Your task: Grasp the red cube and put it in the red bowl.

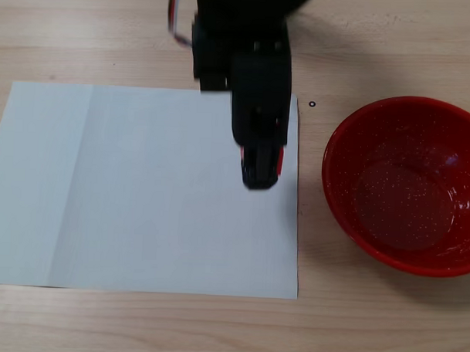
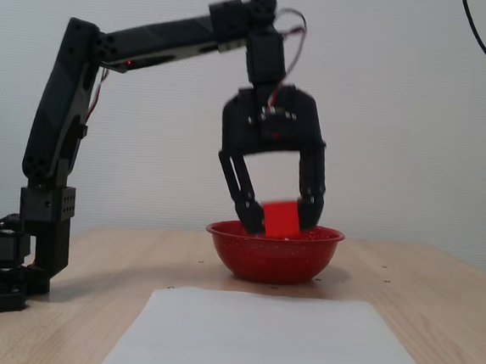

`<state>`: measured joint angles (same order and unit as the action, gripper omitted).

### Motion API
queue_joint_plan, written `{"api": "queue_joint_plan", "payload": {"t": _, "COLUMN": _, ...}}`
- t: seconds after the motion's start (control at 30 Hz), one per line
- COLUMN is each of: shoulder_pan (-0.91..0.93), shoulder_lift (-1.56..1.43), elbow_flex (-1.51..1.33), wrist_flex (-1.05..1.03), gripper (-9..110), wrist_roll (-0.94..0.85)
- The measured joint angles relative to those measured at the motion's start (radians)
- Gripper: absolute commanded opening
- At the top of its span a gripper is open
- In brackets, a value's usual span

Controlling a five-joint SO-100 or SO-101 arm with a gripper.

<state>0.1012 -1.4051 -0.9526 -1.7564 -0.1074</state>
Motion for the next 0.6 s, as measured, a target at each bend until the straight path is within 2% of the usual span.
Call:
{"api": "queue_joint_plan", "payload": {"t": 0.2, "shoulder_pan": 0.035, "shoulder_lift": 0.0, "elbow_flex": 0.08, "wrist_flex": 0.026, "gripper": 0, "wrist_roll": 0.028}}
{"api": "queue_joint_plan", "payload": {"t": 0.6, "shoulder_pan": 0.299, "shoulder_lift": 0.0, "elbow_flex": 0.181, "wrist_flex": 0.087, "gripper": 0, "wrist_roll": 0.025}}
